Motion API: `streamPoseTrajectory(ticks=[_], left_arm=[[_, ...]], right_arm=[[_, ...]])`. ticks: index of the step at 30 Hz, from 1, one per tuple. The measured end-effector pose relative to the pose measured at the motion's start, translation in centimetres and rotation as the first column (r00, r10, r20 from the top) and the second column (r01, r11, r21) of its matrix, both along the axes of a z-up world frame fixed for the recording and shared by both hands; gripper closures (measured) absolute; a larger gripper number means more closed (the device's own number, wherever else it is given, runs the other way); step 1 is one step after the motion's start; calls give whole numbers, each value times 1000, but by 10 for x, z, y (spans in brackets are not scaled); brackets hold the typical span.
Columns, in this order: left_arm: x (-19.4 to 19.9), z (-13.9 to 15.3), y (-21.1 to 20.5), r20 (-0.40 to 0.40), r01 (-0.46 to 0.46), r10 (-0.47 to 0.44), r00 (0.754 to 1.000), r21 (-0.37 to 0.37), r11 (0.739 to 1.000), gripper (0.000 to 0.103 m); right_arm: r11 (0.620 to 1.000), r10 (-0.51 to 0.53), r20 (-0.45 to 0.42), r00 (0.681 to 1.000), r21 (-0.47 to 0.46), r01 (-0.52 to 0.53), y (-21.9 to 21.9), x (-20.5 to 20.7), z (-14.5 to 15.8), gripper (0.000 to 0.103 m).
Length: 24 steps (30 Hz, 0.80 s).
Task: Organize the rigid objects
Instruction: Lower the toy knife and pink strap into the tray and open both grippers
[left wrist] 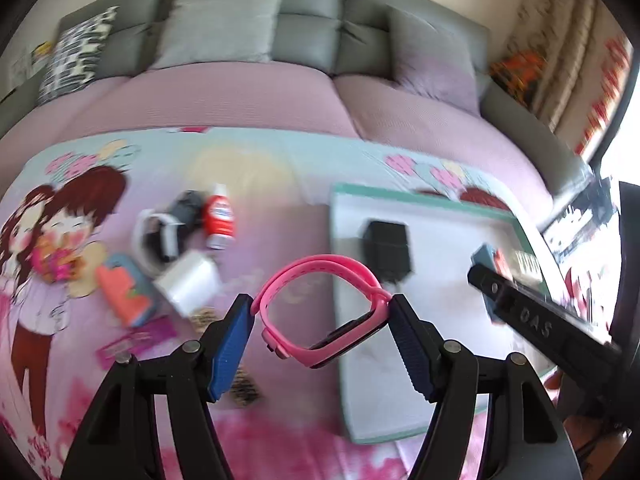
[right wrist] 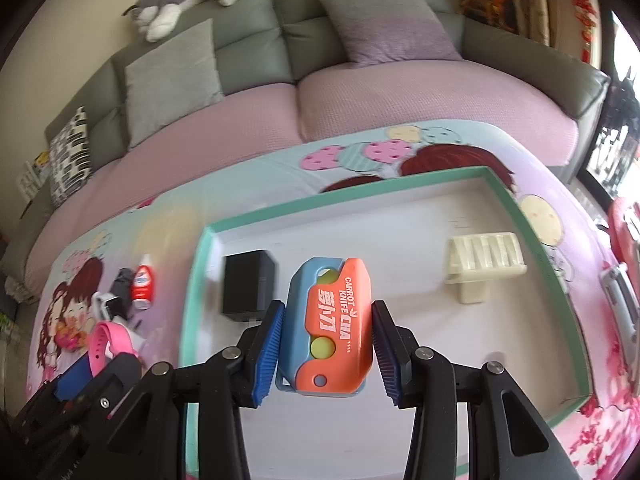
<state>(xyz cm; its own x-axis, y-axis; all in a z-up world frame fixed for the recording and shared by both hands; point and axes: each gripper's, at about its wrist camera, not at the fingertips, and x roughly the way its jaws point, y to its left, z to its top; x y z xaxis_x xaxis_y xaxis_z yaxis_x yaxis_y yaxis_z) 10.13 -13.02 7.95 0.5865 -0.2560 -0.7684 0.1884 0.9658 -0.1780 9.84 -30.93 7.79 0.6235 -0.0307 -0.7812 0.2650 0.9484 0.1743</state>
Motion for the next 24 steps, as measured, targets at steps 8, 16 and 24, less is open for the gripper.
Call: streamPoseTrajectory(ticks=[8,16,24], left_arm=[[9,1,-38,-29,74,-72,997,44,996,33],[28,-15,-59,-86,79,-73,994,63,995,33],[27,-33,-69,-102,92,-82,991,104,990,32]], right_arm=[[996,-90,-45,995,-4,90,-33,-3,-8,57],[996,-91,-74,993,-3,91,-38,-4,-14,57],[996,-84,-111,990,6,86,-40,0,-23,56]])
